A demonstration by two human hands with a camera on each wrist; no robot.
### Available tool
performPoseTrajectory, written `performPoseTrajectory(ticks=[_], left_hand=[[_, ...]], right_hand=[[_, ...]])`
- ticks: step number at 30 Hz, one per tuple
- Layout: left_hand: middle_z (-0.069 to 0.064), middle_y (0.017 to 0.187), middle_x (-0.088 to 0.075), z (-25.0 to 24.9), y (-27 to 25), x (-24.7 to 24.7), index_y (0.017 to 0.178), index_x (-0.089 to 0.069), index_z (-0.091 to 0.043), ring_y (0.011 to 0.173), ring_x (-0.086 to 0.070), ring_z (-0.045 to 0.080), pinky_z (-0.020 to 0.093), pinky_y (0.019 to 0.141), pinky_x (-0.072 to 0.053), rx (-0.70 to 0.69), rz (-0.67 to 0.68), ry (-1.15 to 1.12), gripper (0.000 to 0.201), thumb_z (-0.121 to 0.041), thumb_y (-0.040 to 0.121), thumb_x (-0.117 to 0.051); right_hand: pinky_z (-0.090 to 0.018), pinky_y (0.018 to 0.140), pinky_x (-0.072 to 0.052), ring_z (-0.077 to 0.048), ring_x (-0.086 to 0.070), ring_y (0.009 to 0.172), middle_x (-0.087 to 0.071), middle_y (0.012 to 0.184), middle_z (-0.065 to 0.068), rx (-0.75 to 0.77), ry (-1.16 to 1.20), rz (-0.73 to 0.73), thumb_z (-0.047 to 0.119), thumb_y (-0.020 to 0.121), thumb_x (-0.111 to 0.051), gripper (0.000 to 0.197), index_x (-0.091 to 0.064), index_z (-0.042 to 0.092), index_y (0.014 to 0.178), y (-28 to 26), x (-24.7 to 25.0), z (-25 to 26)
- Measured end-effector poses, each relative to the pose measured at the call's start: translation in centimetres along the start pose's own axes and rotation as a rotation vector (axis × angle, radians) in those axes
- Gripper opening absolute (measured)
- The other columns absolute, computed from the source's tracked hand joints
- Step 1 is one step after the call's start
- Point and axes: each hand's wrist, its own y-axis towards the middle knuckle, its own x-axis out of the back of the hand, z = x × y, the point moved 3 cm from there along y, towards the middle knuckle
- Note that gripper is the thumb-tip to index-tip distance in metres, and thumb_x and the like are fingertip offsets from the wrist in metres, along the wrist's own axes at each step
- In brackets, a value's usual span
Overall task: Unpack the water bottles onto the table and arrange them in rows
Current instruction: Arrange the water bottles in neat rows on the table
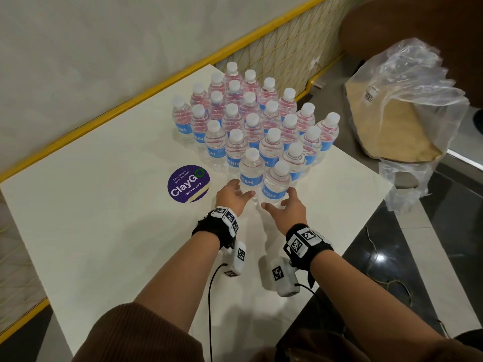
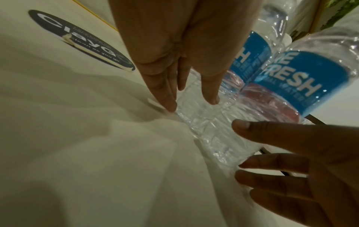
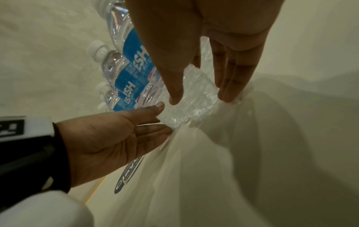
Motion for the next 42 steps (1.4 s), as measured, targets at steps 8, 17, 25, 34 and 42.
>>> performPoseTrajectory(ticks=[8,17,25,34,42], left_hand=[[0.015,0.11,-0.066,0.0,0.5,-0.1,0.111,-0.06,-0.002,0.101,-0.063,0.031,0.032,0.086,-0.047,-0.009,0.007,0.111,0.041,-0.032,0.085,-0.068],[0.015,0.112,-0.065,-0.3,0.3,-0.1,0.112,-0.06,-0.002,0.103,-0.062,0.031,0.029,0.085,-0.044,0.003,0.014,0.12,0.039,-0.03,0.086,-0.067],[0.011,0.15,-0.032,0.0,0.4,1.0,0.15,-0.012,-0.012,0.129,-0.047,0.029,0.036,0.106,-0.04,0.1,-0.018,-0.123,0.095,-0.007,0.078,-0.073],[-0.002,0.153,-0.021,-1.6,2.3,2.6,0.15,0.015,-0.018,0.136,-0.032,0.015,0.043,0.114,-0.032,-0.054,-0.03,-0.209,0.123,0.008,0.07,-0.075],[0.011,0.157,-0.015,-0.2,4.9,5.6,0.151,0.001,-0.022,0.139,-0.032,0.033,0.047,0.113,-0.032,0.038,-0.261,-0.229,0.092,0.014,0.082,-0.049]], right_hand=[[-0.026,0.082,-0.038,-0.026,-0.056,0.111,-0.058,0.12,-0.012,-0.016,-0.049,0.022,0.038,0.077,-0.074,0.07,-0.041,0.017,0.135,0.5,-0.1,0.1],[-0.027,0.084,-0.04,-0.027,-0.055,0.113,-0.058,0.121,-0.013,-0.026,-0.029,0.02,0.036,0.074,-0.077,0.068,-0.043,0.015,0.13,0.9,-0.3,0.0],[-0.041,0.106,-0.039,-0.029,-0.043,0.129,-0.037,0.143,-0.013,-0.069,0.073,0.041,0.025,0.063,-0.087,0.109,-0.016,0.016,0.146,1.8,1.1,-1.7],[-0.048,0.103,-0.044,-0.012,-0.049,0.125,-0.044,0.13,0.027,0.239,0.33,0.131,0.003,0.059,-0.085,0.121,-0.008,0.037,0.145,2.7,1.5,-0.7],[-0.042,0.11,-0.035,-0.01,-0.04,0.127,-0.036,0.139,0.008,0.301,0.325,0.048,0.012,0.046,-0.091,0.124,-0.015,0.028,0.142,3.6,3.6,-0.8]])
